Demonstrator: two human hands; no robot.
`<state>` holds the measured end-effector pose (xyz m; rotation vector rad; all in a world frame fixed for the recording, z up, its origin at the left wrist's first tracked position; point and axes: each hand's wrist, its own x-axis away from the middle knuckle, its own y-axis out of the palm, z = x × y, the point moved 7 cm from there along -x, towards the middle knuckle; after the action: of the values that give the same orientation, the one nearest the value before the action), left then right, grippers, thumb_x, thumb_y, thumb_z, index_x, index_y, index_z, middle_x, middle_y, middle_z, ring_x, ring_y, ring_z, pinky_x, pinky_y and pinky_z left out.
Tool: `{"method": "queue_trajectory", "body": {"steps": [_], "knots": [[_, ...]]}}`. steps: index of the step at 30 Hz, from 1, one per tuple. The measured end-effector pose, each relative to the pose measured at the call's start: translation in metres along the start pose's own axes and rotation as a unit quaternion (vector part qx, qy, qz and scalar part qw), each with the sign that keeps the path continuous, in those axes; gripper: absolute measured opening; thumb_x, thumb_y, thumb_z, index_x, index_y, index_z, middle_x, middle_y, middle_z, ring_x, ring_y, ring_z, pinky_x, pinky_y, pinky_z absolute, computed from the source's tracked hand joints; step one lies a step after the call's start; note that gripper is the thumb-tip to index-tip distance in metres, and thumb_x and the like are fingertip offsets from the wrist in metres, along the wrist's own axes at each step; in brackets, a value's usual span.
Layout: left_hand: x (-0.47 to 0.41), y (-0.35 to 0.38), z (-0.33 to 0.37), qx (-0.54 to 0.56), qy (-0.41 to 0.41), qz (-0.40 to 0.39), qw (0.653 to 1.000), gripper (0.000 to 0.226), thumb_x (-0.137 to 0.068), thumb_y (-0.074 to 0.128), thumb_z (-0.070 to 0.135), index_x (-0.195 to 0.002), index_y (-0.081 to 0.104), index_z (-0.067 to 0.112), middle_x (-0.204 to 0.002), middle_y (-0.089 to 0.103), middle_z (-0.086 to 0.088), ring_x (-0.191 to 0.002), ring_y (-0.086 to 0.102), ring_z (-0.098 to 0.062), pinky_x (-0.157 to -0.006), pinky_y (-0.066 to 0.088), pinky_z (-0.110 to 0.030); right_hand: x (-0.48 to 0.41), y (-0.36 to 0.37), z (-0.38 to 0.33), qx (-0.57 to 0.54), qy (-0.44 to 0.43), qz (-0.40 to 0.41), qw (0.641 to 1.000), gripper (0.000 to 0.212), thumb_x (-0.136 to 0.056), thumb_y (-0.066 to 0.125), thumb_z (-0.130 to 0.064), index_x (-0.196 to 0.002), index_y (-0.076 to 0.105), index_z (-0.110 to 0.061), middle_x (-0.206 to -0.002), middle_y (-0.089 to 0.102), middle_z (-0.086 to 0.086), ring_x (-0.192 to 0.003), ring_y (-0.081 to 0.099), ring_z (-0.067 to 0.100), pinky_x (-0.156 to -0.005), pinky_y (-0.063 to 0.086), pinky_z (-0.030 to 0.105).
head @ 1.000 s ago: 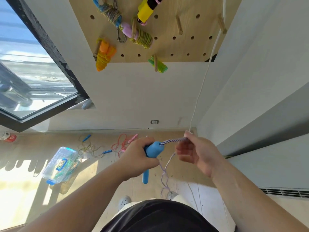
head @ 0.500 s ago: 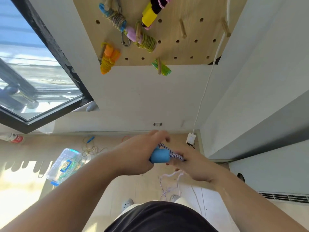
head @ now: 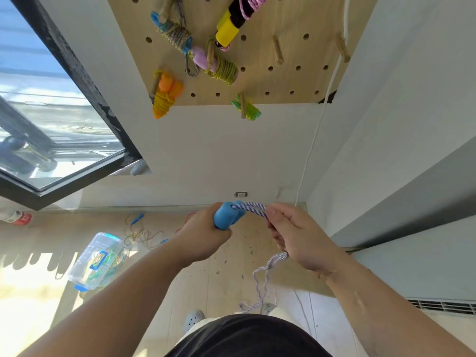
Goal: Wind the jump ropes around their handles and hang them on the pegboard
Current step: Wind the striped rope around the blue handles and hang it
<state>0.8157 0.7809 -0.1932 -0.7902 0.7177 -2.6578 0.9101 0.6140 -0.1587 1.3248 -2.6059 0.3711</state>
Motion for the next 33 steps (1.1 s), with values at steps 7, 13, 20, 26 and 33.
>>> {"method": "queue_trajectory", "body": {"steps": [7, 13, 20, 26, 33], "knots": [[0.009, 0.011, 0.027, 0.321, -0.008, -0.026, 0.947, 0.02, -0.068, 0.072, 0.002, -0.08, 0.057, 0.004, -0.067, 0.048, -0.008, -0.06, 0.044, -0.018, -0.059, 0.044, -0.034, 0.007, 0.01, 0.0, 0.231, -0.015, 0.025, 0.972, 0.048, -0.095, 0.024, -0.073, -0.085, 0.057, -0.039, -0.062, 0.051, -0.004, -0.059, 0.05, 0.016, -0.064, 0.048, 0.049], [0.011, 0.015, 0.034, 0.507, -0.116, 0.066, 0.851, 0.042, -0.06, 0.092, 0.036, -0.081, 0.064, 0.012, -0.06, 0.046, -0.003, -0.05, 0.041, -0.016, -0.051, 0.04, -0.029, 0.005, 0.038, -0.019, 0.277, -0.035, -0.001, 0.96, 0.029, -0.109, 0.034, -0.036, -0.087, 0.053, -0.031, -0.08, 0.057, -0.011, -0.072, 0.052, 0.001, -0.065, 0.038, 0.015], [0.012, 0.011, 0.044, 0.554, -0.062, 0.12, 0.821, 0.022, -0.081, 0.068, -0.009, -0.088, 0.064, 0.012, -0.071, 0.056, 0.0, -0.063, 0.055, -0.011, -0.057, 0.047, -0.025, 0.007, 0.054, -0.04, 0.391, -0.104, 0.008, 0.914, 0.025, -0.109, 0.031, -0.039, -0.108, 0.052, -0.025, -0.079, 0.053, -0.01, -0.065, 0.046, 0.011, -0.056, 0.035, 0.017], [0.02, -0.004, 0.056, 0.58, 0.043, 0.072, 0.811, 0.032, -0.087, 0.042, -0.02, -0.099, 0.056, 0.006, -0.082, 0.064, -0.011, -0.082, 0.069, -0.024, -0.078, 0.057, -0.037, 0.01, 0.049, -0.038, 0.306, -0.071, 0.043, 0.948, 0.026, -0.108, 0.033, -0.043, -0.096, 0.049, -0.026, -0.078, 0.053, -0.012, -0.067, 0.05, 0.005, -0.057, 0.038, 0.019], [0.03, -0.019, 0.063, 0.627, 0.091, 0.039, 0.773, 0.037, -0.087, 0.036, -0.022, -0.104, 0.054, 0.007, -0.093, 0.07, -0.018, -0.1, 0.071, -0.035, -0.084, 0.061, -0.043, 0.014, 0.046, -0.04, 0.246, -0.022, 0.058, 0.967, 0.02, -0.105, 0.034, -0.05, -0.12, 0.038, -0.037, -0.076, 0.059, -0.008, -0.066, 0.056, 0.005, -0.055, 0.041, 0.021]]}}
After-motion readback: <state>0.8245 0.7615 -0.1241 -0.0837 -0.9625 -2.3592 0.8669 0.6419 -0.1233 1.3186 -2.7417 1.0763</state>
